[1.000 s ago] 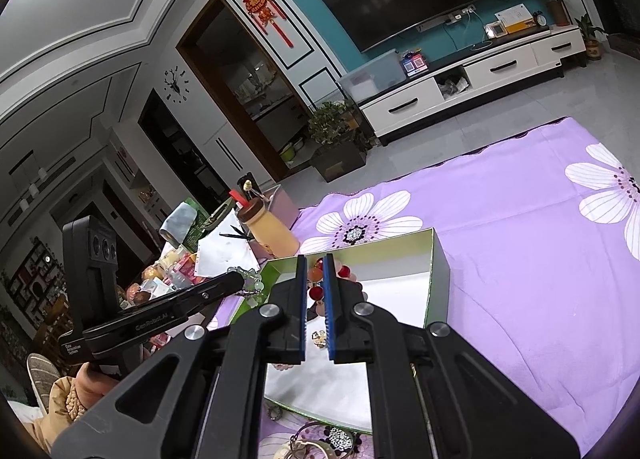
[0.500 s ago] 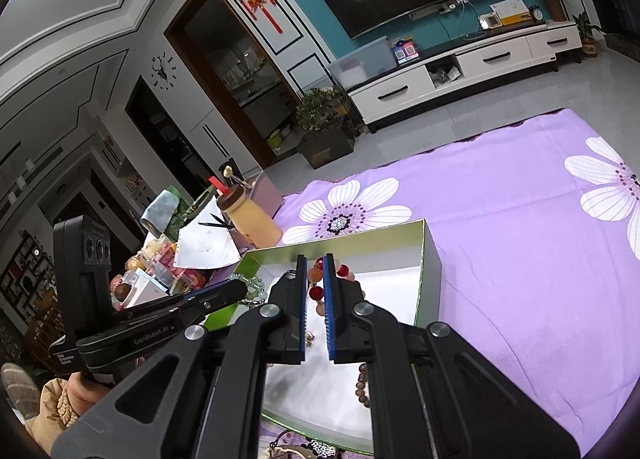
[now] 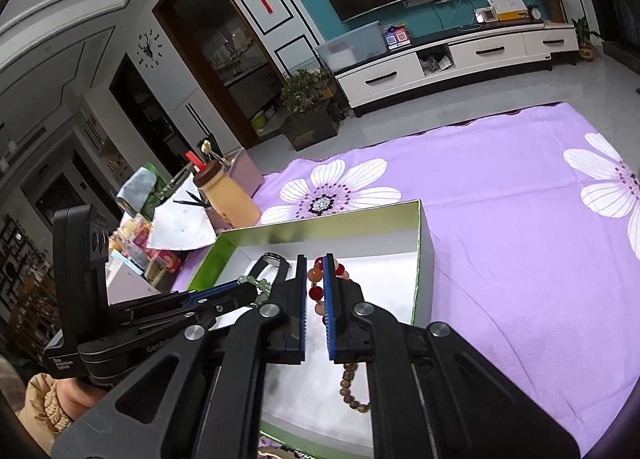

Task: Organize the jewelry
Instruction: 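Carry the green jade piece and red bead bracelet with both grippers over the green box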

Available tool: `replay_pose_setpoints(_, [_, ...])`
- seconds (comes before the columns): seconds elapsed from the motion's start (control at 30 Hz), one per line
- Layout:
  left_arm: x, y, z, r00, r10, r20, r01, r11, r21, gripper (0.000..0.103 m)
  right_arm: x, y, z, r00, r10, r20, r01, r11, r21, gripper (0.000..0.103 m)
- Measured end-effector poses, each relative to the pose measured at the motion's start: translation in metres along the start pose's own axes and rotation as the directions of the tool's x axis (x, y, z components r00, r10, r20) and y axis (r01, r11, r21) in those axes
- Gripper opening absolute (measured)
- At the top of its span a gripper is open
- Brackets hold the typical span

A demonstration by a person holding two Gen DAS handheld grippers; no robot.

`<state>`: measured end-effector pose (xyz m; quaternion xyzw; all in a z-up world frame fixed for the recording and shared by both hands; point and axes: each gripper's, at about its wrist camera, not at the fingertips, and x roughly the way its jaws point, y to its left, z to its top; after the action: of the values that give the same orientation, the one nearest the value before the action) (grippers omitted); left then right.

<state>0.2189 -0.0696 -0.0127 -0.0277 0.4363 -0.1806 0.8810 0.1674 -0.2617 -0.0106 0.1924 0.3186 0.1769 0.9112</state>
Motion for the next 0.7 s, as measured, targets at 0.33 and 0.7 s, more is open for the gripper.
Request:
replay_pose_setpoints(0.33, [0.010,0.001,0.000,1.000,0.021,-0.020,-0.021,1.000,-0.003,0.012,0.009,0.003,-0.003,0.997,-0.078,-0.020,0.077,0.996,-0.054,0.007])
replay_pose_setpoints(0.7, [0.017,0.001,0.001,0.999,0.037,-0.035,-0.037,0.999,-0.007,0.012,0.013,0.001,-0.005,0.990,-0.139,-0.028,0.136,0.987,-0.087,0.007])
